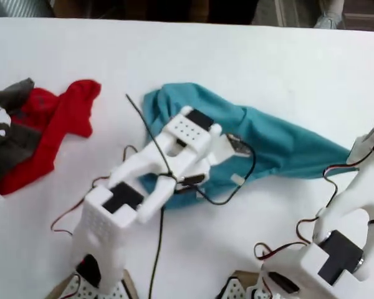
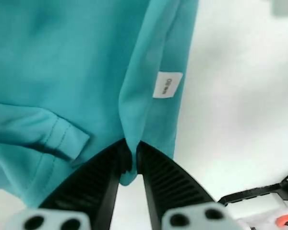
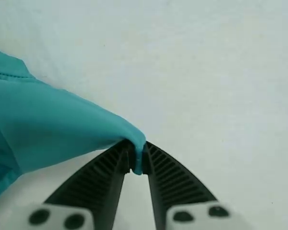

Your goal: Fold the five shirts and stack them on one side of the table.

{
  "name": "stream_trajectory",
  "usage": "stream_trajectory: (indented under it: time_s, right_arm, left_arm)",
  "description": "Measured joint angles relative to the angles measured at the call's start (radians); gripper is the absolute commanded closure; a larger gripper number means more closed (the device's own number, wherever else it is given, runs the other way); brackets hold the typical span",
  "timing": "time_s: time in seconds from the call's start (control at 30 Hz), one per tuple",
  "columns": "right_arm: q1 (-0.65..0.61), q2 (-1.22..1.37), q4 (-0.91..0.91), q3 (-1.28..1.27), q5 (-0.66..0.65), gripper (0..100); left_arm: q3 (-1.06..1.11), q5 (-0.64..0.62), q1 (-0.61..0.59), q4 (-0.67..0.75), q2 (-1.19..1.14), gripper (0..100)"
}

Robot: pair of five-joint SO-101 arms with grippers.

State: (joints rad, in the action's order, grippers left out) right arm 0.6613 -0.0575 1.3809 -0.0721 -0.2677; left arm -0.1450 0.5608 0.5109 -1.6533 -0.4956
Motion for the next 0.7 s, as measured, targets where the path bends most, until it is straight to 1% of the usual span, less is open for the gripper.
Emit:
stream_trajectory:
  time_s: [0.17,0.33,0.47,0.6,0.7]
  right_arm:
    - [-0.012,0.0,0.0,0.0,0.0,97.8]
    - [-0.126,0.0,0.0,0.075,0.058,97.8]
    - [-0.193,0.0,0.021,0.245,0.133,97.8]
    - [-0.203,-0.015,0.094,0.474,0.196,97.8]
    - [-0.204,-0.034,0.15,0.647,0.25,97.8]
  left_arm:
    - [-0.018,0.0,-0.017,0.0,0.08,98]
    - [-0.176,0.0,-0.107,-0.041,0.238,98]
    - [-0.35,0.0,-0.207,-0.103,0.354,98]
    - [-0.46,-0.023,-0.308,-0.109,0.499,98]
    - [-0.494,-0.031,-0.345,-0.112,0.609,98]
